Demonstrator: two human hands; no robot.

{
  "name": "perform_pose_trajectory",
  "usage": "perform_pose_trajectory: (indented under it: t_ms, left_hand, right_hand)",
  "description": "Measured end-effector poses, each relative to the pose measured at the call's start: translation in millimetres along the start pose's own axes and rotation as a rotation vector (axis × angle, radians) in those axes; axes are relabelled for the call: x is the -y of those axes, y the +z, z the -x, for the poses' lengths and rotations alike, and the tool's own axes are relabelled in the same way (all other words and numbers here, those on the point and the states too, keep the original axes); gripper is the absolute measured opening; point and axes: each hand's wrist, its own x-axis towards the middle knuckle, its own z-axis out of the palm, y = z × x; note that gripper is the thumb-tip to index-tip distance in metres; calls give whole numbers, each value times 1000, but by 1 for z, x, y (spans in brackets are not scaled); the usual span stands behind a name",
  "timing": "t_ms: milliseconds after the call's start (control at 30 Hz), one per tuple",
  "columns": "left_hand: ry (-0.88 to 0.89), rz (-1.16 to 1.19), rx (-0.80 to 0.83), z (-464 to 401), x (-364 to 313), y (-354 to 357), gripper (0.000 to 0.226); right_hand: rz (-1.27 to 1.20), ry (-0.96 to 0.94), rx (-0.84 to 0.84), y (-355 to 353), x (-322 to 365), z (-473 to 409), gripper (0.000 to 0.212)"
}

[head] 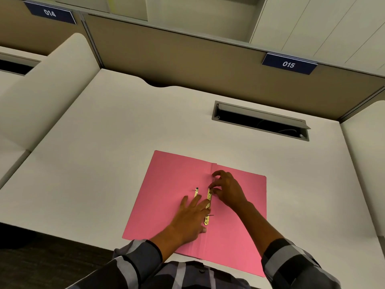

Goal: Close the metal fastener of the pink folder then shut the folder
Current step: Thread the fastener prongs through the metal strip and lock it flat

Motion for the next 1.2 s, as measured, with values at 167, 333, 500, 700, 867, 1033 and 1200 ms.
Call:
perform_pose_trajectory:
  t_ms: [167, 333, 500, 700, 867, 1033, 1200]
  left_hand:
    - [3, 11, 27, 1, 1, -5, 72]
    - [11, 39, 40, 1, 5, -6, 73]
    - [37, 75, 36, 1, 11, -5, 74]
    - [47, 90, 62, -4, 19, -2, 81]
    - [86, 75, 58, -7, 28, 0, 80]
    - [126, 54, 57, -7, 35, 1, 74]
    - [165, 28, 32, -6, 40, 1, 64]
  right_hand:
    - [49, -3, 10, -1, 2, 5, 20]
    - [-6, 37, 3, 2, 5, 9, 24]
    - [-273, 316, -122, 16, 17, 25, 18]
    - [-628, 632, 123, 29, 24, 54, 27]
    - [-724, 605, 136, 32, 20, 73, 8]
    - [-436, 424, 40, 50, 23, 91, 13]
    - [-300, 329, -77, 66, 30, 107, 20]
